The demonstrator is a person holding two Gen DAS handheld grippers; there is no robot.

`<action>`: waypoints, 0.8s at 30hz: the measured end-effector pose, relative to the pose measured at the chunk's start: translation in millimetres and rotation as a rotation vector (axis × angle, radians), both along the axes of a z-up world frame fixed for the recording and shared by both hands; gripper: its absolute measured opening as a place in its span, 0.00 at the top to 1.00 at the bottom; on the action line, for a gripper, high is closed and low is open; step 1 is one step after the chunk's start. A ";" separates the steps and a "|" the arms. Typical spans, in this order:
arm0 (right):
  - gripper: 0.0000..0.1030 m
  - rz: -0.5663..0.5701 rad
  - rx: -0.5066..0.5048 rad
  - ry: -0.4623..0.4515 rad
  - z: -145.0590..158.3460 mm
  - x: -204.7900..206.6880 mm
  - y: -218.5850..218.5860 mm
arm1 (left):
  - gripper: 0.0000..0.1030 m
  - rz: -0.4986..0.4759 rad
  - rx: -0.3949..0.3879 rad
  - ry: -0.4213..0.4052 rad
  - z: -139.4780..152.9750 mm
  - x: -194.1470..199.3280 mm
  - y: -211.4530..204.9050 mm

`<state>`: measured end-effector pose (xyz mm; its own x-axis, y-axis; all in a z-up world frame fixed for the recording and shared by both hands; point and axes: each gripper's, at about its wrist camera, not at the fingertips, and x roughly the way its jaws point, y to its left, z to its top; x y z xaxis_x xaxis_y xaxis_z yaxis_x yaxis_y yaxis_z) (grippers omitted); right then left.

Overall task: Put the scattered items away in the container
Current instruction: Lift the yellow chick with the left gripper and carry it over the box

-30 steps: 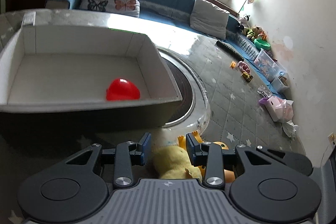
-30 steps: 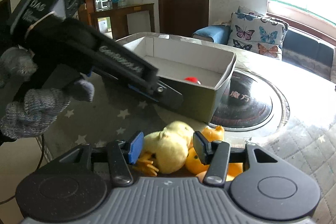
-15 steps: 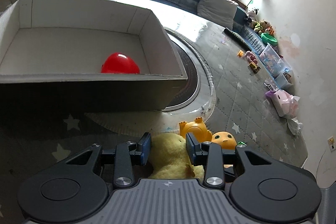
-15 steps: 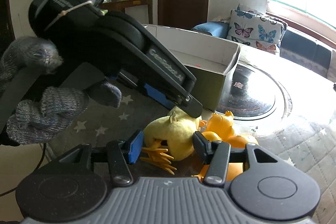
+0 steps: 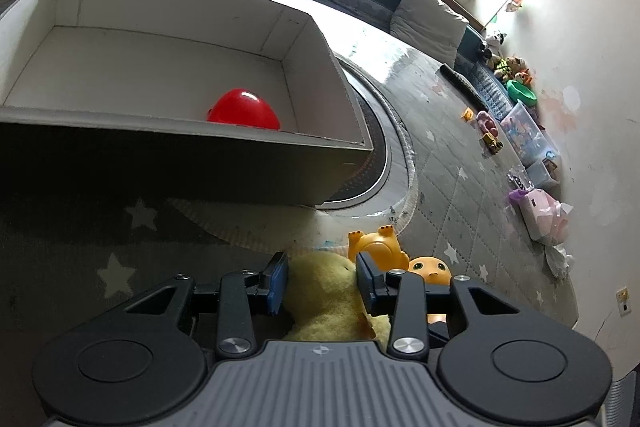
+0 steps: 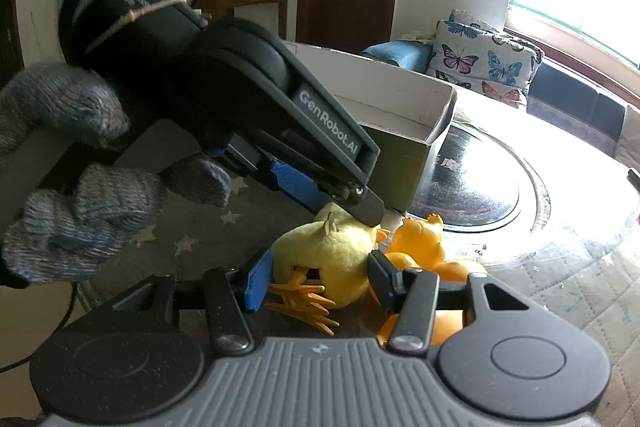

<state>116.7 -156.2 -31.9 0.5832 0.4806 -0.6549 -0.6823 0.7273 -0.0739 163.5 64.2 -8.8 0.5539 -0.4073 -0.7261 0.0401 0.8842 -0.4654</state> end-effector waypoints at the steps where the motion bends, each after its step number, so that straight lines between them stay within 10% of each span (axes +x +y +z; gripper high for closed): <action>1: 0.49 0.002 -0.010 -0.004 -0.9 -1.3 1.6 | 0.62 0.005 0.000 -0.001 0.7 -1.6 1.3; 24: 0.48 0.022 -0.016 0.005 -1.5 -3.0 6.5 | 0.62 0.113 -0.087 0.050 -1.6 -10.0 18.0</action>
